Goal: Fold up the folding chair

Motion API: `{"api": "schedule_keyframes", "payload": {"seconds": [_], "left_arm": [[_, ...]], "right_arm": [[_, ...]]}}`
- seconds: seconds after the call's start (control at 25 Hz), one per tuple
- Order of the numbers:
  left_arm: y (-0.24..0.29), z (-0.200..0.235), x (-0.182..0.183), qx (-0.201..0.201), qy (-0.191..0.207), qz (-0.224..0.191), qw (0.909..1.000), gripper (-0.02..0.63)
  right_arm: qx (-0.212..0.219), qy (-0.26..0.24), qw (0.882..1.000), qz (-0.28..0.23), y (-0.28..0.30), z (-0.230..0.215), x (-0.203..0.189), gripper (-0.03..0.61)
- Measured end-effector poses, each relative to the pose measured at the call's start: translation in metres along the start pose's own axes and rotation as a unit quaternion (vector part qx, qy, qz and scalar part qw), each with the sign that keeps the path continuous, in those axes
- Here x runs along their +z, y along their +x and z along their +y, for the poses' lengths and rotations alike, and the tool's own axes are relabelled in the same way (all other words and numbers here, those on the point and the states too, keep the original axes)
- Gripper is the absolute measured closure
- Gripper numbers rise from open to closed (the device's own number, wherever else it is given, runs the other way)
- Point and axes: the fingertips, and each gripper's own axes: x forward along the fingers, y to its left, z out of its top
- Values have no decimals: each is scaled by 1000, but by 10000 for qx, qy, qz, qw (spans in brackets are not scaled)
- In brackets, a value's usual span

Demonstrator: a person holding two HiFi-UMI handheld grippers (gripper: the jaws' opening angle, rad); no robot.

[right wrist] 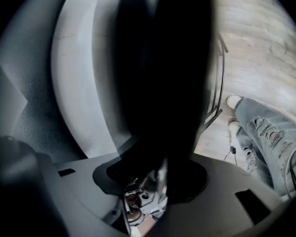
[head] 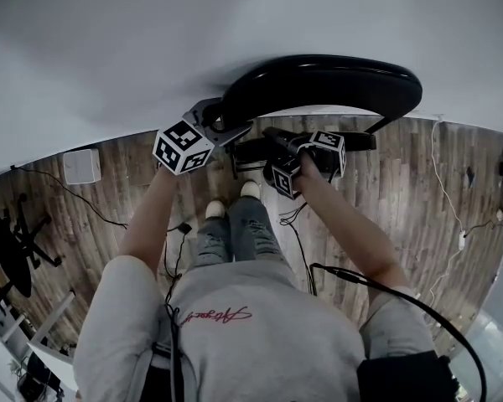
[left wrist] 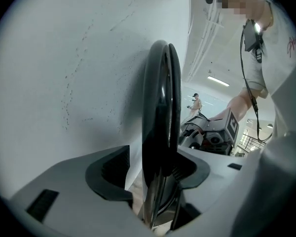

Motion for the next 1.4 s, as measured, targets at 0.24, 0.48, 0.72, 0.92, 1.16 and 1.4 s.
{"api": "schedule_keyframes", "payload": {"seconds": [0.24,0.48,0.72,0.92,1.16,1.4], "left_arm": [[-10,-14,12,313,219,-178,9991,371],[-13,11,7,732,32,-349,9967,370],[-51,13,3,1338,-251,-805,9874,364],[-76,-8,17,1821,-374,-1362,9731,368],[-87,-80,49,1802,-165,-1847,9660,555],[-111,-164,77,1366,530,-2273,9628,595]], "right_arm": [[48,-159,9999,-47,8,15,5,399],[381,-687,9968,117,21,27,14,377],[669,-1061,9920,98,3,24,-4,376],[459,-3303,9370,-1039,-28,19,-13,371],[1148,-5663,7622,-2919,-101,60,-88,528],[1430,-7371,4912,-4416,-196,98,-202,540]]}}
